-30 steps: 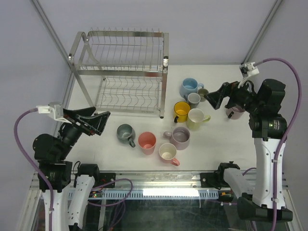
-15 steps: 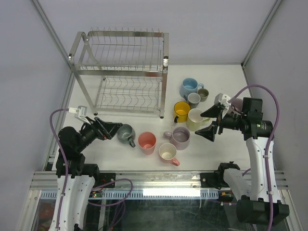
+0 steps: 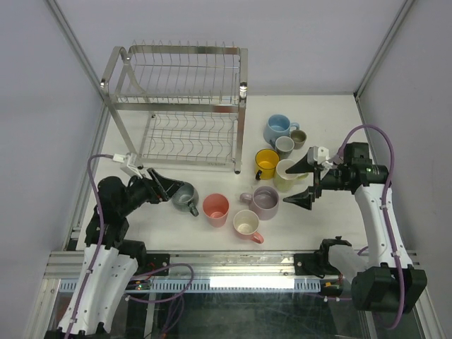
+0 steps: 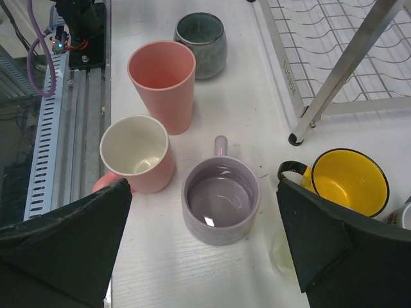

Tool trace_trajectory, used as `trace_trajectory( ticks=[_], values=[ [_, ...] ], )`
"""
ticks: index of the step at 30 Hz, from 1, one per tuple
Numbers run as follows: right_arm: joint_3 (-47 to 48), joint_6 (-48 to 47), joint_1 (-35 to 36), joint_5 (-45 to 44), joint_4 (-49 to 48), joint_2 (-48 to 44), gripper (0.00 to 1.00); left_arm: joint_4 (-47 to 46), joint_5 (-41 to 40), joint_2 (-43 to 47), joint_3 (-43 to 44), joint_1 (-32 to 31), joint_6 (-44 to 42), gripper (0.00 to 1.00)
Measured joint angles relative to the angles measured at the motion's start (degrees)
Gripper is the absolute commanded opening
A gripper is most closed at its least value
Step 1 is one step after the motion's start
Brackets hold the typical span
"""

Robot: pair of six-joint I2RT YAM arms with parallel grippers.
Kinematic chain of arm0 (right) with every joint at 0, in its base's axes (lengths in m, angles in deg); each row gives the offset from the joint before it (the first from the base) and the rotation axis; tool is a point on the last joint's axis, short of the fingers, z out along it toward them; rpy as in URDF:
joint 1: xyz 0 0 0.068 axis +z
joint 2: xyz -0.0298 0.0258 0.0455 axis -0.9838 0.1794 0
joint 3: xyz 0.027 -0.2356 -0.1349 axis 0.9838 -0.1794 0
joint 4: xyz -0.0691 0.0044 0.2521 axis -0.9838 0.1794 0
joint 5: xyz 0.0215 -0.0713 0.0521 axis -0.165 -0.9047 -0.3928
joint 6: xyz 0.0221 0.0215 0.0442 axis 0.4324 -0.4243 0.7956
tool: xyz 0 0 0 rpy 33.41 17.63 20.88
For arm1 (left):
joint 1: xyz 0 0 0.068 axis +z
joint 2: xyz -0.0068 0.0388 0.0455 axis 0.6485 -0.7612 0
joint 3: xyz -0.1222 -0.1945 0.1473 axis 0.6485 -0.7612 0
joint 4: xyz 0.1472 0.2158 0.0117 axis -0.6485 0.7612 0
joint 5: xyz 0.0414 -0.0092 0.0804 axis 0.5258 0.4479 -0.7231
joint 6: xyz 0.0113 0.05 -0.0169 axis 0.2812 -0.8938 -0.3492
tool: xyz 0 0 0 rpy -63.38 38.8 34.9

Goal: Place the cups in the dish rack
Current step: Pick up the cup at the center of the board.

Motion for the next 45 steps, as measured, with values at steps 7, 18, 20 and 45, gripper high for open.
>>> trace_trajectory(
  ticks=[7,18,20,45],
  values=[
    [-0.92,1.27,1.16,-1.49,-2.1,0.24,0.99,2.08,-16.04,-10.64,3.74,-19.85,-0.98,0.72],
    [-3.21,5.62,2.21,-5.18,-5.77,0.24,0.96,8.39,-45.07,-23.17,12.02,-35.19,-2.14,0.48],
    [-3.5,6.32,2.4,-5.73,-6.4,0.24,0.96,9.14,-46.51,-24.57,12.26,-35.26,-1.97,0.47],
    [-4.52,10.78,2.71,-8.94,-10.43,0.26,0.96,12.79,-59.71,-33.24,12.44,-42.93,17.14,0.51]
  ],
)
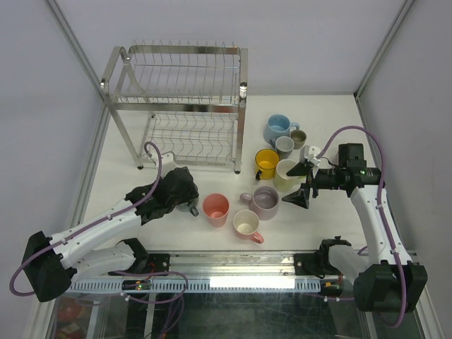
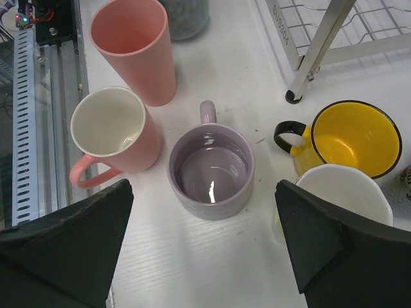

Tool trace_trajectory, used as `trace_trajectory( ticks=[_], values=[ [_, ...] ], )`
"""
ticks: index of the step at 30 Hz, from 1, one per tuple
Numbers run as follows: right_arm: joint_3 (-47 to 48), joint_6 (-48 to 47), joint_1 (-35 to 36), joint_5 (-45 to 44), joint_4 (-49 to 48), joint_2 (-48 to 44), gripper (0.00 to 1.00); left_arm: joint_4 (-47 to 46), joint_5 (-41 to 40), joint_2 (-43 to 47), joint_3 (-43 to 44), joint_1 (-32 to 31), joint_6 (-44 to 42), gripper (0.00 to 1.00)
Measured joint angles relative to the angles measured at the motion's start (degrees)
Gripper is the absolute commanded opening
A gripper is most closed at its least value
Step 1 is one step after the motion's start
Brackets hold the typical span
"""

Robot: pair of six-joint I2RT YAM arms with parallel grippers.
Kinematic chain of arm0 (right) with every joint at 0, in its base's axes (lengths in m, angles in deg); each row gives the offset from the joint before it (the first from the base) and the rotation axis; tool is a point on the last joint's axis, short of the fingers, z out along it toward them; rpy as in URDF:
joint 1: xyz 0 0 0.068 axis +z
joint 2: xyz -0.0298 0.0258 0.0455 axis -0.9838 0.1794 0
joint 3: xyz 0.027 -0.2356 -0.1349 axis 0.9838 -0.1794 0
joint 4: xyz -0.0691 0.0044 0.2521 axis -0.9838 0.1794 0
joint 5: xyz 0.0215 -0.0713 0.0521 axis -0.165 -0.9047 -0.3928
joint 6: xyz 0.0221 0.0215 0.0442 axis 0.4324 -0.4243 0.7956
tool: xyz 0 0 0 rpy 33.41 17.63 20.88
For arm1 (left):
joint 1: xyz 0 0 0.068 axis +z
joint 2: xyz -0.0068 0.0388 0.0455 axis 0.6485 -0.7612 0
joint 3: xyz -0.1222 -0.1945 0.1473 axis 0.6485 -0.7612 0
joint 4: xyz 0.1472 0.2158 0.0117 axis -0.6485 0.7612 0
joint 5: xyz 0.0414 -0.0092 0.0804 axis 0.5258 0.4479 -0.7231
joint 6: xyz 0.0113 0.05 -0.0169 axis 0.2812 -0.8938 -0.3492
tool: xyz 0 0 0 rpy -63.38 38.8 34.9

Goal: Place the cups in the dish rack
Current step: Pick up the cup at the center of the board.

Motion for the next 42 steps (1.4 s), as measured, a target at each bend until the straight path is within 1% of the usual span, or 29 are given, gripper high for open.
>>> trace_trajectory(
  ticks=[5,13,18,19,23,26,29,32,37,42],
  values=[
    [0.0,0.33,0.0,-0.15,-0.37,0.0,0.96,-0.07,-2.19,-2.21,0.02,-0.17,1.97,0.5],
    [0.0,0.55,0.0,-0.2,-0.39,0.0,0.96,-1.05,-4.37,-6.97,0.31,-0.17,2.73,0.44],
    [0.0,0.57,0.0,-0.22,-0.37,0.0,0.96,-3.19,-5.22,-9.33,0.44,-0.17,2.82,0.4],
    [0.0,0.57,0.0,-0.22,-0.39,0.0,0.96,-3.61,-5.25,-9.86,0.44,-0.17,2.86,0.38],
    [0.0,0.55,0.0,-0.26,-0.37,0.0,0.96,-5.11,-5.27,-11.85,0.46,-0.17,2.95,0.26],
    [0.0,0.55,0.0,-0.26,-0.37,0.0,0.96,-6.03,-5.27,-12.33,0.46,-0.17,2.99,0.15],
    [0.0,0.55,0.0,-0.26,-0.37,0.0,0.96,-7.04,-5.31,-12.35,0.46,-0.17,2.95,0.05],
    [0.0,0.55,0.0,-0.22,-0.37,0.0,0.96,-7.06,-5.42,-12.11,0.42,-0.5,2.75,0.0],
    [0.0,0.55,0.07,-0.13,-0.35,0.0,0.96,-6.34,-5.97,-9.68,-0.15,-0.5,2.38,0.0],
    [0.0,0.55,0.17,0.42,-0.33,0.0,0.96,-4.31,-7.04,-2.56,-0.76,-0.5,1.6,0.0]
  ],
)
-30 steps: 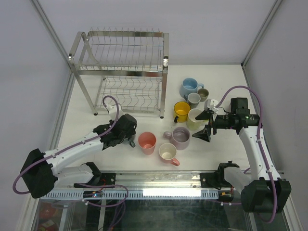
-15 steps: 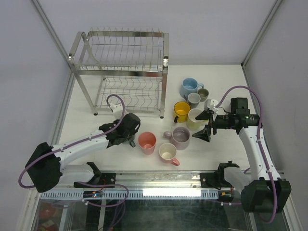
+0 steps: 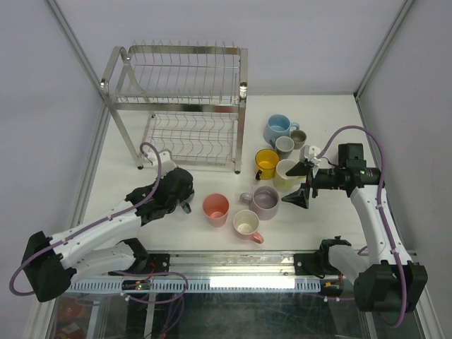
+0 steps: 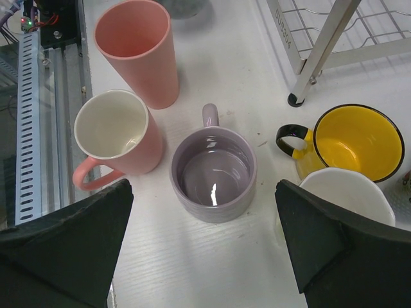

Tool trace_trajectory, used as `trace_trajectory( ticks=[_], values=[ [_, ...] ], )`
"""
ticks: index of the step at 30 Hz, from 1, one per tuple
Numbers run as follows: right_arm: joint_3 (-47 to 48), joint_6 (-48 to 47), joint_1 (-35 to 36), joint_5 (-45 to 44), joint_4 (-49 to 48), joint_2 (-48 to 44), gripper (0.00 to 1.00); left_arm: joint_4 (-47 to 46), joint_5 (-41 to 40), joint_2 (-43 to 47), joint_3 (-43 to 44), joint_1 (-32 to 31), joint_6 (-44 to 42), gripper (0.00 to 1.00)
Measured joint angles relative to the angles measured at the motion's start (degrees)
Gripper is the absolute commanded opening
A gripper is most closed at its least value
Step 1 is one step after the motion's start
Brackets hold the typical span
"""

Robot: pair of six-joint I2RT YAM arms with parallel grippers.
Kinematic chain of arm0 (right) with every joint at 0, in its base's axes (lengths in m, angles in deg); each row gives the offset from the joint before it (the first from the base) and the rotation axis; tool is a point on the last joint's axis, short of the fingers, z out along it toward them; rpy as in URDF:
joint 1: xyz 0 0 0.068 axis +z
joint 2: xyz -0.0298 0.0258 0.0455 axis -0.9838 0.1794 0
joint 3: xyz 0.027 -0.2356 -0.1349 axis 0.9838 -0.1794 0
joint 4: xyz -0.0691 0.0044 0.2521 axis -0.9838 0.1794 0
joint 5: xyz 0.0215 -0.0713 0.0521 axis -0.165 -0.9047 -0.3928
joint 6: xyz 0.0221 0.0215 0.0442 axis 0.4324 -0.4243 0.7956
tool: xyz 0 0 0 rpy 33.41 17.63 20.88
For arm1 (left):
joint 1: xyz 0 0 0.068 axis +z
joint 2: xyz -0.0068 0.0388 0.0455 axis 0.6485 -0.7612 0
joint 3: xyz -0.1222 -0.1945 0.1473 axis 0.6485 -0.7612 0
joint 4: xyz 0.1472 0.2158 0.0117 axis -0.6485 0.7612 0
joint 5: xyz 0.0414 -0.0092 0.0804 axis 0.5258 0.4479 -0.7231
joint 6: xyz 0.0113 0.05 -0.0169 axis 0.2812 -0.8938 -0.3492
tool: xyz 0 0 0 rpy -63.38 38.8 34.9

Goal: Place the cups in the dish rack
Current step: Pick up the cup at the center of the board.

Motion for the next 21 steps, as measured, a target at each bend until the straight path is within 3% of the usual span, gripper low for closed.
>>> trace_trajectory(
  ticks=[13,16,21],
  values=[
    [3.13,3.56,1.05,6.58,0.68,3.02,0.96,-2.45,-0.22,23.23,0.2,0.02,-5.75,0.0],
    [7.08,9.01,1.75,8.63,-0.87,4.37,0.94,-6.82,2.82,25.22,0.35,0.0,-7.26,0.0],
    [9.68,29.44,4.24,10.54,-14.23,4.26,0.92,-19.41,11.43,25.77,0.24,0.0,-8.63,0.0]
  ],
)
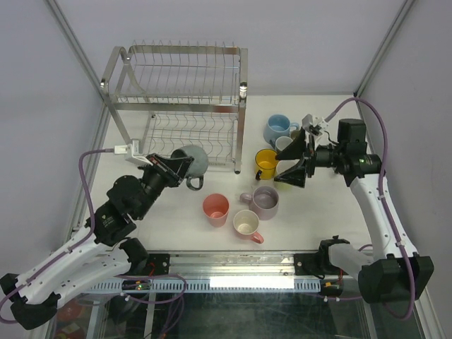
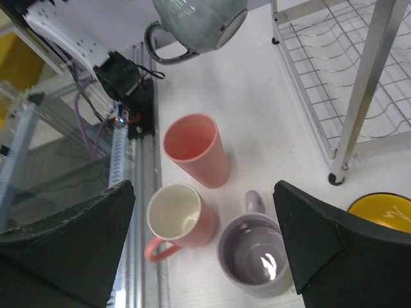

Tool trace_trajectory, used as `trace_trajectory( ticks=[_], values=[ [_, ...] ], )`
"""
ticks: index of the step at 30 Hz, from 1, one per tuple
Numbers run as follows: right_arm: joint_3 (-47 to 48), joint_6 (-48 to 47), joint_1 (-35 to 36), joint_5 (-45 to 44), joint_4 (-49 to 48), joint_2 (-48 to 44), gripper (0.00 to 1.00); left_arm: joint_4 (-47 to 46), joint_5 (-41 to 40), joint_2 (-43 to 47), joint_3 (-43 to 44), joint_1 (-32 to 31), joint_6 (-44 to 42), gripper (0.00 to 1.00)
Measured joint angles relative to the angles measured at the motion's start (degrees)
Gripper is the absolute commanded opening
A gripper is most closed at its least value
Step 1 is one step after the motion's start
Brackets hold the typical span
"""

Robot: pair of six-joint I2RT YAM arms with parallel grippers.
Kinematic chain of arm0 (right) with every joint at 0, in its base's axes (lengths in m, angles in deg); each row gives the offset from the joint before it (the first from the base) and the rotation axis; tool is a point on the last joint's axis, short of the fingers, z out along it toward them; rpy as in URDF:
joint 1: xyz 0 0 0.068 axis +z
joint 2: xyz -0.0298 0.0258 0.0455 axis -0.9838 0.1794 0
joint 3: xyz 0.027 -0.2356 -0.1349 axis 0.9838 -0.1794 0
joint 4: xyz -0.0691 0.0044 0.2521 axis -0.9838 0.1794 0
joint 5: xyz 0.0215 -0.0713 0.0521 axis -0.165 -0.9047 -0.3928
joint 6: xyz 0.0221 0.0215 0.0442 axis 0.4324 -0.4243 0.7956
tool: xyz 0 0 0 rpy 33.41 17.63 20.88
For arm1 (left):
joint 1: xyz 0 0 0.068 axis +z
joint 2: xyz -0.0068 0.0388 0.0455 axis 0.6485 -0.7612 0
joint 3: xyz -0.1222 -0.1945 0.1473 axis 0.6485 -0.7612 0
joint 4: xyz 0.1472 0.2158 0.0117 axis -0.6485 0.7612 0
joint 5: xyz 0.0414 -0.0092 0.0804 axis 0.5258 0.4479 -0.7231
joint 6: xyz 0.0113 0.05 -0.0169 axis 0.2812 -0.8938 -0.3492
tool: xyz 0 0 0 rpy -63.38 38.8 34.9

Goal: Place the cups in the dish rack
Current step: Pick up the cup at the center of the board.

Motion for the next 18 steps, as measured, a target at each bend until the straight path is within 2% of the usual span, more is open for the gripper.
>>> trace_trajectory(
  ticks=[4,9,18],
  values=[
    [-0.02,20.26,3.26,-1.09,-13.35,0.44,0.92,-12.76,6.95,-2.23,-0.24,0.0,-0.11,0.0],
    [-0.83,40.76,6.82,-1.92,-28.28,0.66,0.92,-28.5,13.29,-8.35,-0.28,0.0,0.61,0.0],
    [-11.5,75.95,11.41,-5.31,-58.86,0.83,0.92,-52.35,15.98,-16.48,-2.08,-0.04,3.96,0.0]
  ],
)
